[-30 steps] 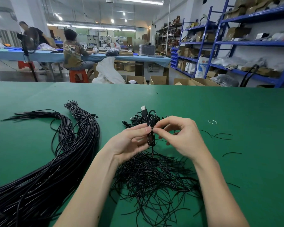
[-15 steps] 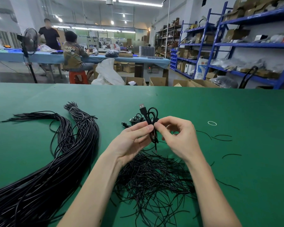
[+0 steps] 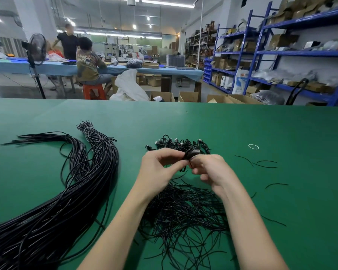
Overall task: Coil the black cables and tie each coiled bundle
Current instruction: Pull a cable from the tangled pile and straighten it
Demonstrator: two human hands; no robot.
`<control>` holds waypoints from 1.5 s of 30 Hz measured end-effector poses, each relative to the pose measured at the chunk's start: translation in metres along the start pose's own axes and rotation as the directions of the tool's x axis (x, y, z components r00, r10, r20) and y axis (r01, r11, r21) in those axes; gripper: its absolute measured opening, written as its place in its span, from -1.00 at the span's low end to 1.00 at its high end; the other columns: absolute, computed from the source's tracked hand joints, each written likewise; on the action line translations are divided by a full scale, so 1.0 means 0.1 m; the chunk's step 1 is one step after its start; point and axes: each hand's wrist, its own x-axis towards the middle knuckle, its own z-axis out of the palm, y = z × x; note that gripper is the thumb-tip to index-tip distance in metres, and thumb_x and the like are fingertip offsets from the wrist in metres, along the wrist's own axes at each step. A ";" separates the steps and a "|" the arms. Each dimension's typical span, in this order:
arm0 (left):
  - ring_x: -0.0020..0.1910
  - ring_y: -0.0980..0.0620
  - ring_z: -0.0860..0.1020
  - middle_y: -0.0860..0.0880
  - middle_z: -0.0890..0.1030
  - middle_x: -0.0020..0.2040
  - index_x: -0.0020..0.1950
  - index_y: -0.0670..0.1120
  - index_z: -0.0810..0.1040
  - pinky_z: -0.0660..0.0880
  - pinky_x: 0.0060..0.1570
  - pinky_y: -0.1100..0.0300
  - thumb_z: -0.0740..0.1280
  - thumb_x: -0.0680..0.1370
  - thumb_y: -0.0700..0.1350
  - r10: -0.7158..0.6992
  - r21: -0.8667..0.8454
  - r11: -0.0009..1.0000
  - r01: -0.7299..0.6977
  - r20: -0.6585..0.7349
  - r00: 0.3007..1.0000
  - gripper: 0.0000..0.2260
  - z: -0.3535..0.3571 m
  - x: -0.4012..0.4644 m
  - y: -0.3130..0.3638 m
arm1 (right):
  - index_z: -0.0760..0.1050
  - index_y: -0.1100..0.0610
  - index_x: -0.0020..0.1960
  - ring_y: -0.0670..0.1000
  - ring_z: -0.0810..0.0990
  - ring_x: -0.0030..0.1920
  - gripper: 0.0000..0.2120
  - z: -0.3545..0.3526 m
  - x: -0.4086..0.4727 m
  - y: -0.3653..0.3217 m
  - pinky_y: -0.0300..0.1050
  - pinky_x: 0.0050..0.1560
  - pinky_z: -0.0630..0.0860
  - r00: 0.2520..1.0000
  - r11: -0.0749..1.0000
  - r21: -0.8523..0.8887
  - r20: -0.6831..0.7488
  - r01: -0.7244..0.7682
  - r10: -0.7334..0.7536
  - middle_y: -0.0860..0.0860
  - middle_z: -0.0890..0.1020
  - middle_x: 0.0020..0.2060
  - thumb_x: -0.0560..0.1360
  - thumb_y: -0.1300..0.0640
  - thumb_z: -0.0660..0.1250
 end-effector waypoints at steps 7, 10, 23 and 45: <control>-0.19 0.12 0.66 -0.06 0.73 -0.12 0.00 -0.17 0.68 0.57 -0.16 0.33 0.57 0.28 -0.19 -0.476 -0.475 0.766 0.434 0.034 0.879 -0.69 -0.04 0.03 -0.04 | 0.64 -0.09 -0.01 -0.02 0.66 -0.42 -0.87 -0.06 -0.03 0.08 -0.34 -0.42 0.44 0.901 0.840 -0.346 0.039 0.417 -0.432 -0.17 0.73 -0.15 0.52 0.13 0.49; -0.16 0.08 0.66 -0.11 0.72 -0.06 0.08 -0.21 0.65 0.58 -0.14 0.28 0.56 0.25 -0.18 -0.513 -0.523 0.710 0.472 0.075 0.855 -0.58 -0.08 0.05 -0.04 | 0.66 -0.16 -0.04 0.06 0.64 -0.38 -0.81 -0.05 -0.03 0.11 -0.26 -0.33 0.55 0.818 0.726 -0.410 0.099 0.552 -0.566 -0.11 0.72 -0.22 0.47 0.12 0.53; -0.06 0.02 0.64 -0.13 0.71 0.04 0.18 -0.23 0.63 0.54 0.06 0.15 0.57 0.25 -0.16 -0.530 -0.525 0.675 0.519 0.144 0.836 -0.49 -0.11 0.08 -0.02 | 0.71 -0.16 -0.03 -0.11 0.65 -0.22 -0.85 -0.13 -0.02 0.15 -0.39 -0.26 0.45 0.622 0.501 -0.468 0.144 0.728 -0.770 -0.31 0.68 -0.04 0.47 -0.16 0.43; -0.12 0.02 0.64 -0.11 0.72 -0.07 0.07 -0.18 0.67 0.59 -0.04 0.20 0.58 0.19 -0.17 -0.578 -0.563 0.635 0.529 0.108 0.809 -0.55 -0.19 0.13 -0.03 | 0.69 -0.20 0.04 -0.10 0.65 -0.28 -0.81 -0.04 0.01 0.15 -0.36 -0.23 0.45 0.656 0.530 -0.476 0.140 0.702 -0.742 -0.34 0.67 0.02 0.47 0.01 0.53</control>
